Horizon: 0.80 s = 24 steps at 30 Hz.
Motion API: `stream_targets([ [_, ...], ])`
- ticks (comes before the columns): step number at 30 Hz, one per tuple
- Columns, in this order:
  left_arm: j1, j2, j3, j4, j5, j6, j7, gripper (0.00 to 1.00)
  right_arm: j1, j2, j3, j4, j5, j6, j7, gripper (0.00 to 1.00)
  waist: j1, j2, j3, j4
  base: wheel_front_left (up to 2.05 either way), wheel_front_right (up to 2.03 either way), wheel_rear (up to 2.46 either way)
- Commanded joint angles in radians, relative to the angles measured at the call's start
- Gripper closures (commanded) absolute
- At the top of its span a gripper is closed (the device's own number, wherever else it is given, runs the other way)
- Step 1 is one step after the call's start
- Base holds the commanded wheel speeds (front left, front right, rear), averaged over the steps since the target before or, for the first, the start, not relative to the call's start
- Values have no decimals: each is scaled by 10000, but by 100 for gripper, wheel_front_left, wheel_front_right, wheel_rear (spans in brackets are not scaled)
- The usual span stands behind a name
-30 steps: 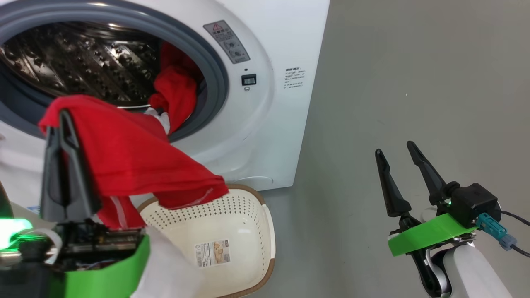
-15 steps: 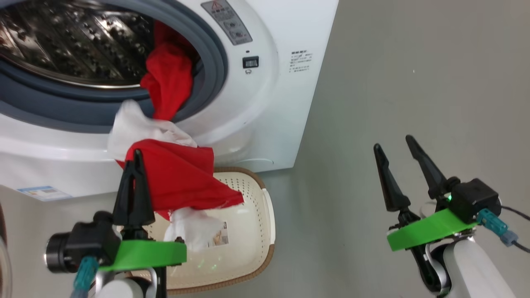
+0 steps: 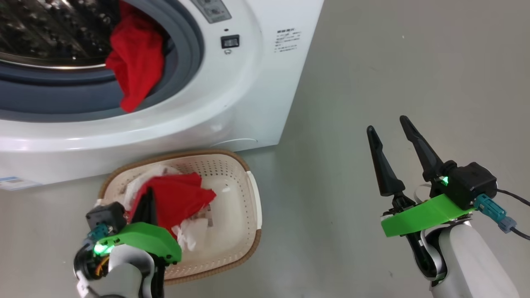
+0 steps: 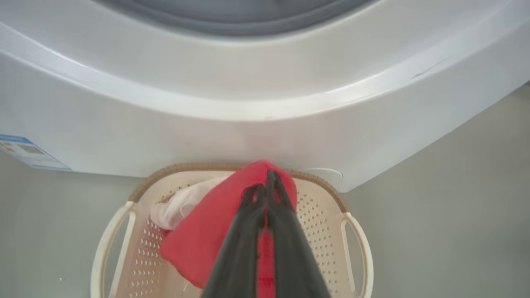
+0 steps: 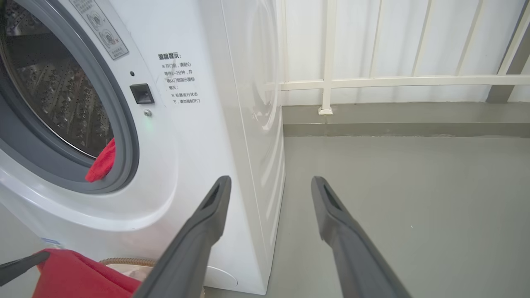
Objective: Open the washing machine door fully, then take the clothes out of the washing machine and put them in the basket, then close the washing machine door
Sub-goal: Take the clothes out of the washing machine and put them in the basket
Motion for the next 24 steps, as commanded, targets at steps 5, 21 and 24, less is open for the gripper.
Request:
stream_targets([
  [5,-1109,123,-238,2514,-307,-479,-115,100,-199,6,337,-213,68,67,-63,0,-1,-1,327,-370,0,0,0],
  [21,-2330,126,-824,5512,-316,-1403,0,0,-401,84,447,-127,239,67,-63,0,-1,-1,606,-886,0,0,0],
  [24,-2137,124,-830,5371,-326,-1404,-103,0,-337,90,359,-61,197,67,-63,0,-1,-1,342,-813,0,0,0],
])
